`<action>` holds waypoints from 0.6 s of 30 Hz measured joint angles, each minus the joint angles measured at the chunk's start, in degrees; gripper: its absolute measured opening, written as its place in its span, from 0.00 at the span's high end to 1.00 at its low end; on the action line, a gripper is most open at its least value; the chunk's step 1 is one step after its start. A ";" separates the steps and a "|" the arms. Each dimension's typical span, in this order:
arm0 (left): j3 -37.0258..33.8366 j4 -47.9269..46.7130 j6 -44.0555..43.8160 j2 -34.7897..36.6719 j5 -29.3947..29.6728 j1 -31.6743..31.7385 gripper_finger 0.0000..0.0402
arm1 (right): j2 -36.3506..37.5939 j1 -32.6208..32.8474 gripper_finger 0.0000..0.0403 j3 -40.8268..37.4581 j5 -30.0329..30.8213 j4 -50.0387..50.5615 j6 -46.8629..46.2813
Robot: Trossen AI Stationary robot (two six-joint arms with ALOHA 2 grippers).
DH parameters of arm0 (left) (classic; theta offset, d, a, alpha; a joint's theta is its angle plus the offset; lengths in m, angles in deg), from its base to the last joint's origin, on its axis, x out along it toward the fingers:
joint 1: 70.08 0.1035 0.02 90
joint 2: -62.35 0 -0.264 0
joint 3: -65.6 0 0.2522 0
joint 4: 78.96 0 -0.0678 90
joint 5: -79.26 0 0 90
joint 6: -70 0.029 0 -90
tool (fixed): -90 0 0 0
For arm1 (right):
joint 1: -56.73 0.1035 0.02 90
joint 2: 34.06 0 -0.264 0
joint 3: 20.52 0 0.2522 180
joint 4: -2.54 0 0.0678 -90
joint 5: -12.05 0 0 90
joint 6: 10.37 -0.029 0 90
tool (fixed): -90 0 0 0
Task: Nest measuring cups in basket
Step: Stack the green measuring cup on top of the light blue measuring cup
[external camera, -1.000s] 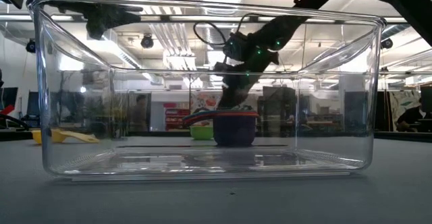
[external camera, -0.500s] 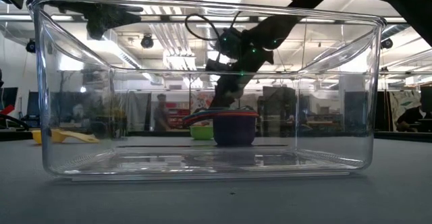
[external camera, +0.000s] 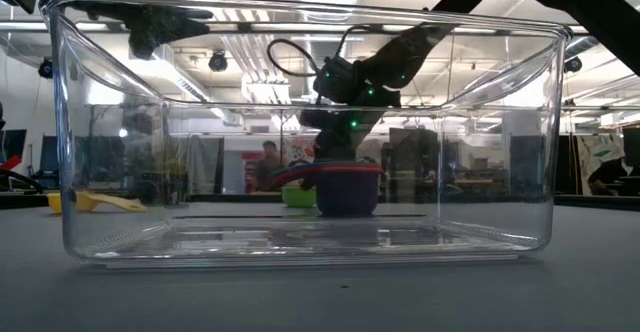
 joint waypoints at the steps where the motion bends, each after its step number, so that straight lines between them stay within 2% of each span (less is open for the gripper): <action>1: 0.00 -0.02 0.00 -0.09 0.00 0.00 0.60 | -0.01 -0.02 0.54 0.02 0.30 -0.23 -0.05; 13: 0.00 0.27 0.00 -1.41 0.00 0.00 0.60 | -0.04 -0.67 0.61 0.02 2.16 -0.56 -0.13; 18: 0.00 0.35 0.00 -1.58 0.00 0.00 0.60 | 0.05 -0.66 0.61 0.02 2.44 -0.95 0.20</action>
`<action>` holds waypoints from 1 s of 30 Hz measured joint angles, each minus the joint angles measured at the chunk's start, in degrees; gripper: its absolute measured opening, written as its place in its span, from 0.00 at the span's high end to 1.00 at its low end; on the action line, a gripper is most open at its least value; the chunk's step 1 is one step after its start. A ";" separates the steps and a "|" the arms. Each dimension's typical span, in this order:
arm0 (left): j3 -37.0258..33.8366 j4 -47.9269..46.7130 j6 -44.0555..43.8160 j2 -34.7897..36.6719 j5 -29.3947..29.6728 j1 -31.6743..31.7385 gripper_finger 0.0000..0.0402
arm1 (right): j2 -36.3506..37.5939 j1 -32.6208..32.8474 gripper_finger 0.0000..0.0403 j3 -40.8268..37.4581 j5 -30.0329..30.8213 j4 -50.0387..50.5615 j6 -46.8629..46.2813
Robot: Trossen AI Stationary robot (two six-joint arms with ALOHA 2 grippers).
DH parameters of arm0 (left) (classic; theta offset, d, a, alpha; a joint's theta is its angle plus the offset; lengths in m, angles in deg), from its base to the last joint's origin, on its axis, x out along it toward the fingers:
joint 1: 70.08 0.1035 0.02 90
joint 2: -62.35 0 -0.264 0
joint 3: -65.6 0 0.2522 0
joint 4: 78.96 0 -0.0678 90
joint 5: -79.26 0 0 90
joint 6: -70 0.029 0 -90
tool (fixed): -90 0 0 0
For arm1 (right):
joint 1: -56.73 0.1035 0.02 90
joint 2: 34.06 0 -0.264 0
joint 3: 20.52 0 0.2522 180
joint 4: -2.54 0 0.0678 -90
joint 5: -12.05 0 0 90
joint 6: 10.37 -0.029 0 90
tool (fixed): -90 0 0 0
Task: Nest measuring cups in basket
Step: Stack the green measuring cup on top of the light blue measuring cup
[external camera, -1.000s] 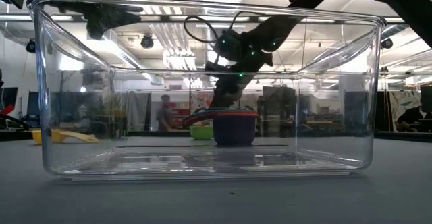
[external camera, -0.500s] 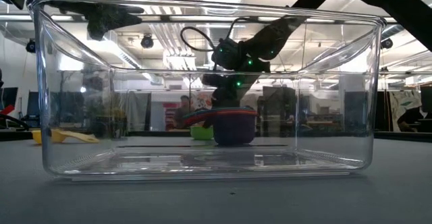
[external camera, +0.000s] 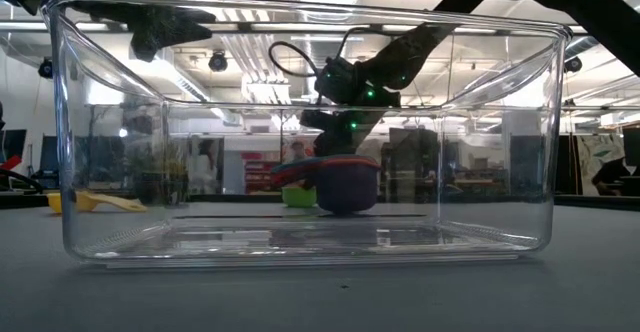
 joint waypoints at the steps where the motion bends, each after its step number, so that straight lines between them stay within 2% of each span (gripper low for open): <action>1: 0.00 0.01 0.00 0.00 0.00 -0.01 0.60 | 0.00 0.00 0.60 0.00 0.06 -0.20 0.12; 13: 0.00 0.13 0.00 -0.04 0.02 0.00 0.60 | -0.55 0.00 0.56 0.04 2.23 -0.40 1.35; 30: 0.00 0.13 0.00 -0.15 0.02 0.00 0.60 | -1.40 0.04 0.63 -0.04 2.49 0.86 1.94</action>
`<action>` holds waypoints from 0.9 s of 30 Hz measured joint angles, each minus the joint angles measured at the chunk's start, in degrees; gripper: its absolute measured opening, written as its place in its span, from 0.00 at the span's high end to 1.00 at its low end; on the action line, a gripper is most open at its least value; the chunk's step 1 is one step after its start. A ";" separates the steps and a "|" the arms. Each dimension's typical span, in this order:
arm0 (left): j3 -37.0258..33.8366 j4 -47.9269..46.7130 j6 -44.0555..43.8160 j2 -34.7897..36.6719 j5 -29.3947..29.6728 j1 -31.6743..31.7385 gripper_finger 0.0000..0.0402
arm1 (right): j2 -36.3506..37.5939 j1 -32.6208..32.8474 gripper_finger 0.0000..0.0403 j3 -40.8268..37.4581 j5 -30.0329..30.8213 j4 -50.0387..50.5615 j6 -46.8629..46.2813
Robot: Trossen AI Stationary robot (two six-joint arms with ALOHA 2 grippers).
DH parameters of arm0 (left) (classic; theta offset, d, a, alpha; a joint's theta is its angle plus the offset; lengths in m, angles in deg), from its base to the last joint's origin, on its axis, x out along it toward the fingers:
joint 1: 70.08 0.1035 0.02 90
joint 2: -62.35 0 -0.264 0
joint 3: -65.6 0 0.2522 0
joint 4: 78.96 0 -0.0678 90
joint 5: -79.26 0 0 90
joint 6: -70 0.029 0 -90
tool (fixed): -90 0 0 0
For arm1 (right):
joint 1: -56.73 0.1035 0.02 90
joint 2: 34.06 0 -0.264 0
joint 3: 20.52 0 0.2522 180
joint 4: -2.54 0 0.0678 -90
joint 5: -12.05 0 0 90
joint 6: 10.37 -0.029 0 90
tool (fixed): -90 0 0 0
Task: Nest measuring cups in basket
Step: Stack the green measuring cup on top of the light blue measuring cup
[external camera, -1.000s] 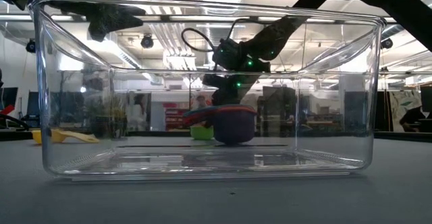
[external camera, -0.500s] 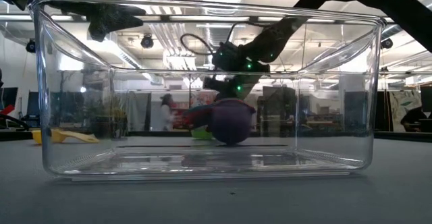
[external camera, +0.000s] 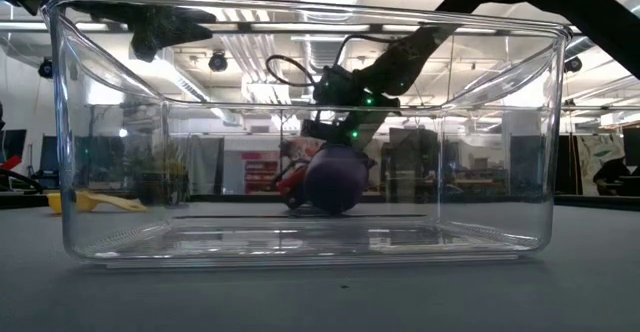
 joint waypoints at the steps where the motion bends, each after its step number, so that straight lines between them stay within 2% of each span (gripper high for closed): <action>1: 0.00 0.00 0.00 0.00 0.00 0.00 0.60 | 0.14 0.02 0.63 0.00 0.00 -0.01 -0.02; 13: 0.00 -0.03 0.00 0.00 0.00 -0.02 0.60 | 2.67 1.93 0.64 0.00 0.00 1.76 -1.10; 27: 0.00 -0.07 0.00 -0.05 0.00 0.00 0.60 | 8.40 9.58 0.64 0.04 -0.07 10.01 -3.70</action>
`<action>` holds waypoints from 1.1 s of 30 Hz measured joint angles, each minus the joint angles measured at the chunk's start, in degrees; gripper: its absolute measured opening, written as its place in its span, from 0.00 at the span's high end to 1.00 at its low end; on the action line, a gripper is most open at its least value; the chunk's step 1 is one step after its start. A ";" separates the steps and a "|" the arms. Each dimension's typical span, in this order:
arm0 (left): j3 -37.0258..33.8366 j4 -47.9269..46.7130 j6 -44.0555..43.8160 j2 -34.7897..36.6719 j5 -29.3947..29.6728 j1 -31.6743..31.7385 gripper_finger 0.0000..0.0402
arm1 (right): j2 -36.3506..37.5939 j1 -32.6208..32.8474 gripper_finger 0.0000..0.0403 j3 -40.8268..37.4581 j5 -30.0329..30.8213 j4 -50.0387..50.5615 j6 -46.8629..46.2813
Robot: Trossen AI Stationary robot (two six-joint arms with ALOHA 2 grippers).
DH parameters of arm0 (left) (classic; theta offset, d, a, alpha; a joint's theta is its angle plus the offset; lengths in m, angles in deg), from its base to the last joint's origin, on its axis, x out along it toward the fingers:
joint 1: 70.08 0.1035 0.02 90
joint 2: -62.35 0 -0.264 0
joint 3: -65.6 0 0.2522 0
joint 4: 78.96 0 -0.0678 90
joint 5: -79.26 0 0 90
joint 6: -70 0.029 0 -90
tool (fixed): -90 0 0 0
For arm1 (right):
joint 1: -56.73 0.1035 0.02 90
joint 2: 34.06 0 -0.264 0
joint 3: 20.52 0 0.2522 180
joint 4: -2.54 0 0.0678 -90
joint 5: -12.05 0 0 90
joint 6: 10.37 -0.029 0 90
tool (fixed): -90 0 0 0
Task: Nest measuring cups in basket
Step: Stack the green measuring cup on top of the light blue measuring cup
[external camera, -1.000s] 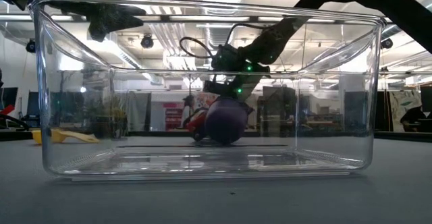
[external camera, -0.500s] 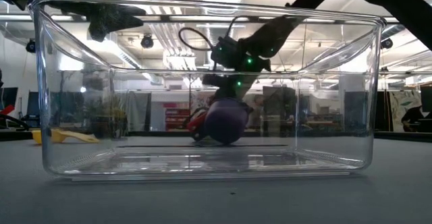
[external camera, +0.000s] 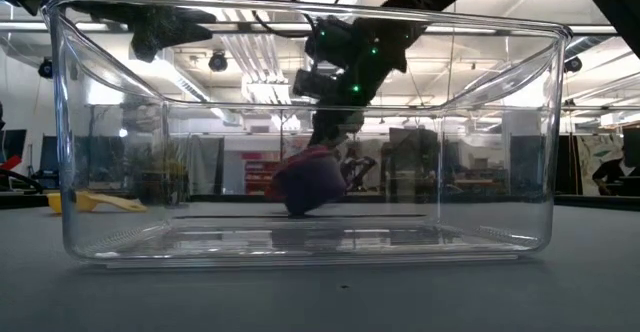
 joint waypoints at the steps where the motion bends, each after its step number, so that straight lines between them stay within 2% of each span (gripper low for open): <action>1: 0.00 0.00 0.00 -0.02 0.00 -0.02 0.60 | 0.05 0.63 0.64 0.00 0.04 0.96 0.23; 8: -0.02 -0.04 0.00 -0.15 0.00 0.00 0.60 | 1.08 1.14 0.64 -0.02 2.22 1.84 3.30; 16: -0.02 -0.02 0.00 -0.28 0.00 -0.01 0.60 | 0.75 -7.23 0.64 0.00 2.95 0.87 6.00; 21: -0.02 -0.02 0.00 -0.32 0.00 0.00 0.60 | -1.86 -11.05 0.64 -0.15 1.92 -0.78 14.08; 27: -0.02 0.01 0.00 -0.48 0.00 0.00 0.60 | -5.28 -10.60 0.64 -0.24 -0.46 -2.20 25.03; 33: -0.02 -0.02 0.00 -0.54 0.00 0.00 0.60 | -5.99 -9.95 0.64 -0.24 -0.03 -4.34 25.16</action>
